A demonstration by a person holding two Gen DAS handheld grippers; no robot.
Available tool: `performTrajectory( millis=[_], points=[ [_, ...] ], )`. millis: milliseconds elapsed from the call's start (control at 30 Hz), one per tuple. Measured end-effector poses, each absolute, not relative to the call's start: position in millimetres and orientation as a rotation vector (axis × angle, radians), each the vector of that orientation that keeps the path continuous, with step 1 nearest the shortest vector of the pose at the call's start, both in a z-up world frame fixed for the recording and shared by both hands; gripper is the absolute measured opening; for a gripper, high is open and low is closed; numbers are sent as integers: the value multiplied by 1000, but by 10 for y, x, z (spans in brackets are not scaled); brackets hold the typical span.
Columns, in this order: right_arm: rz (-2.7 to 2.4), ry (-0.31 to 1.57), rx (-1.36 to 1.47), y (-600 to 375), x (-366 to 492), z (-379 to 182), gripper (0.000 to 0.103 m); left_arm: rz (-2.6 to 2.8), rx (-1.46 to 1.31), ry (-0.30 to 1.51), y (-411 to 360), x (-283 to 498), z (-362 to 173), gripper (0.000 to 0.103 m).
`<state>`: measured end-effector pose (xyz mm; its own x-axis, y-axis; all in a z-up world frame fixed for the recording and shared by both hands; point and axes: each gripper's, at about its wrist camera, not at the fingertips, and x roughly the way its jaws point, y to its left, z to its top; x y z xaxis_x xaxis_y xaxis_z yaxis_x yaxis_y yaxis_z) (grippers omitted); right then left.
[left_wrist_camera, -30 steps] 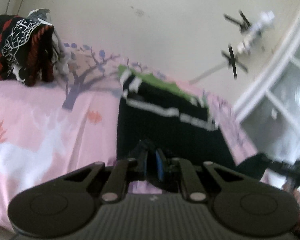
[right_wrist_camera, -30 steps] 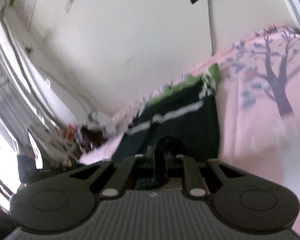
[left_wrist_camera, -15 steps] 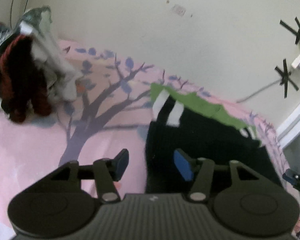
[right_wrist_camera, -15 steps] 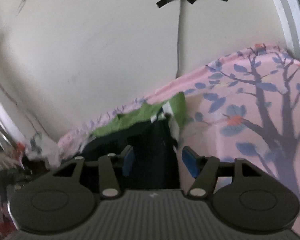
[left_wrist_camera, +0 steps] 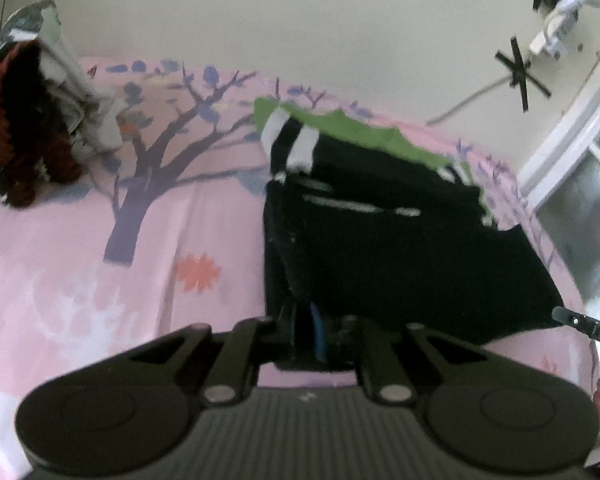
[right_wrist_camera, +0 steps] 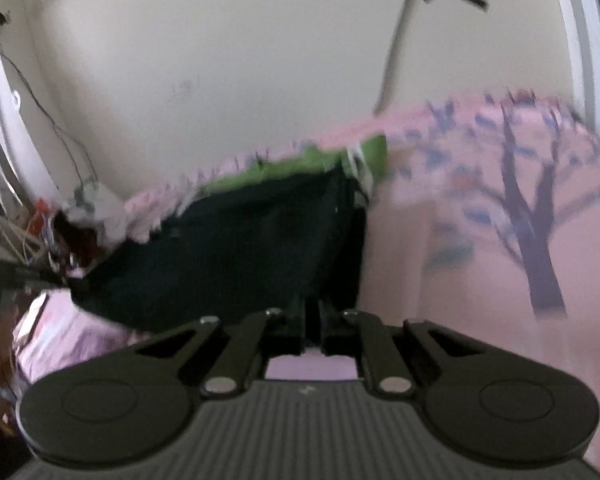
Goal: Fold small clothes
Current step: 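Grasp the green sweater edge with both grippers and lift it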
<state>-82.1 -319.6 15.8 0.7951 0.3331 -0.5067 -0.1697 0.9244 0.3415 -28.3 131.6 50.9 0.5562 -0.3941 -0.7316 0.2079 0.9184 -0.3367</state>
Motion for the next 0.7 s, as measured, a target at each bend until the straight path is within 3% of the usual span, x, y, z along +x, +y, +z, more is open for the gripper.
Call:
performTrajectory(
  millis=[67,167,267,467,533,700],
  points=[
    [232,619,306,-3268,-796,59,9,-308,-171,942,1305,-253,421,13],
    [195,558,385,-3505,-708,192,48,-256,-178,933,1425,-156,452,16],
    [184,480,349,-3619,-490,516,48,-230,-178,843,1515,26,712,17],
    [309,464,205,-3363,684,1034,49,-308,-100,752,1000,1019,1159,30],
    [366,508,201,-3230,1195,1076,54,-324,-86,755,717,1448,1166,46],
    [393,650,173,-2781,2372,920,62,-299,-19,832,-6,2437,843,55]
  ],
)
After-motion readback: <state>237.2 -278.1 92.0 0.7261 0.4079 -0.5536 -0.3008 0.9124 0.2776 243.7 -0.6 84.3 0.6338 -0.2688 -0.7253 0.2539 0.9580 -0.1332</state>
